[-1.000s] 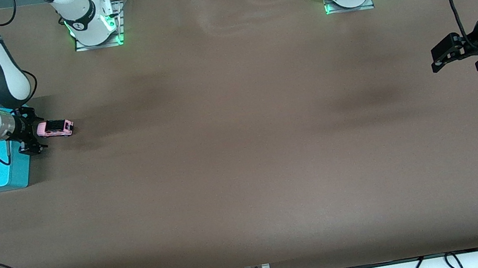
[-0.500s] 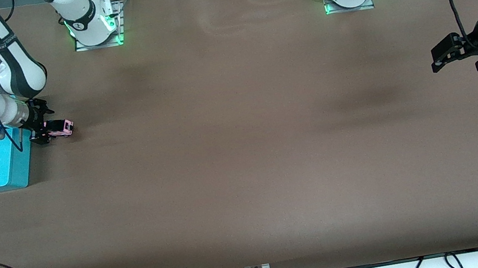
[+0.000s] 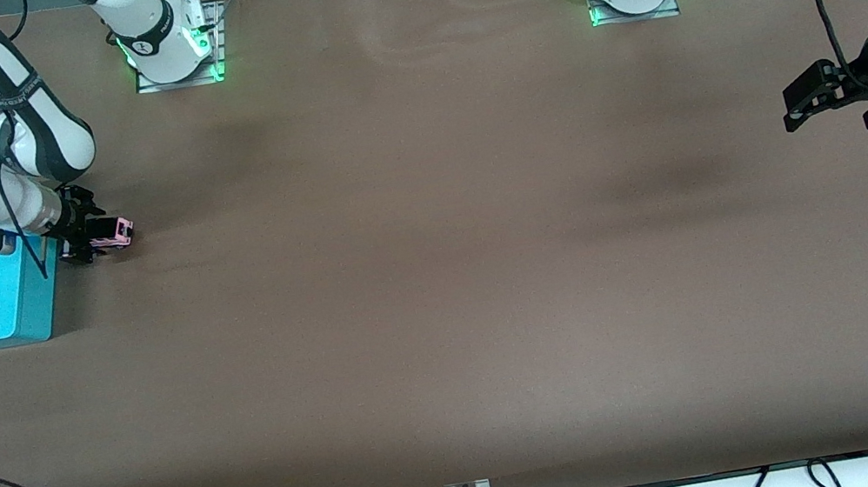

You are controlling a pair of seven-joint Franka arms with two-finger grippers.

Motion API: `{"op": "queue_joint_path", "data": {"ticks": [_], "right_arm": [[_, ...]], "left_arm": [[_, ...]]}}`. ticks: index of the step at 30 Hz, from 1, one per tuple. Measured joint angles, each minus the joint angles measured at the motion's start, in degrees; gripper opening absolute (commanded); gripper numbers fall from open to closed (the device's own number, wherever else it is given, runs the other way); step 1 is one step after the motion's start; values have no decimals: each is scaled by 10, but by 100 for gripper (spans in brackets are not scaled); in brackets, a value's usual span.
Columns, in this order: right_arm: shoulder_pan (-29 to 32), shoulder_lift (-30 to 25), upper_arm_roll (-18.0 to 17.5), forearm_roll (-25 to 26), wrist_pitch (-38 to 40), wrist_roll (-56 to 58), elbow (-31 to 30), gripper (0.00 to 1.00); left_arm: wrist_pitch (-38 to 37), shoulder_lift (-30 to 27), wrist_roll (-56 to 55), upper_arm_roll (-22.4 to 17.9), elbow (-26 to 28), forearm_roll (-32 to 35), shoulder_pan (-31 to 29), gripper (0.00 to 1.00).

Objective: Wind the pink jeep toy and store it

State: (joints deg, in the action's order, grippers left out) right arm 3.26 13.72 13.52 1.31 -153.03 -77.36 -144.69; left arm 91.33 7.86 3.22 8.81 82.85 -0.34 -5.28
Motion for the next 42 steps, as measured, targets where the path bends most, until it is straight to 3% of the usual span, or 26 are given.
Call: {"op": "queue_joint_path", "data": {"ticks": [20, 35, 42], "right_arm": [[-2, -53, -33, 0, 15, -10, 10, 34], [-2, -92, -41, 0, 220, -8, 152, 34], [7, -91, -21, 2, 275, 30, 204, 34]], "left_arm": [[0, 0, 0, 0, 0, 0, 0, 100], [0, 0, 0, 0, 0, 0, 0, 100], [0, 0, 0, 0, 0, 0, 0, 100]]}}
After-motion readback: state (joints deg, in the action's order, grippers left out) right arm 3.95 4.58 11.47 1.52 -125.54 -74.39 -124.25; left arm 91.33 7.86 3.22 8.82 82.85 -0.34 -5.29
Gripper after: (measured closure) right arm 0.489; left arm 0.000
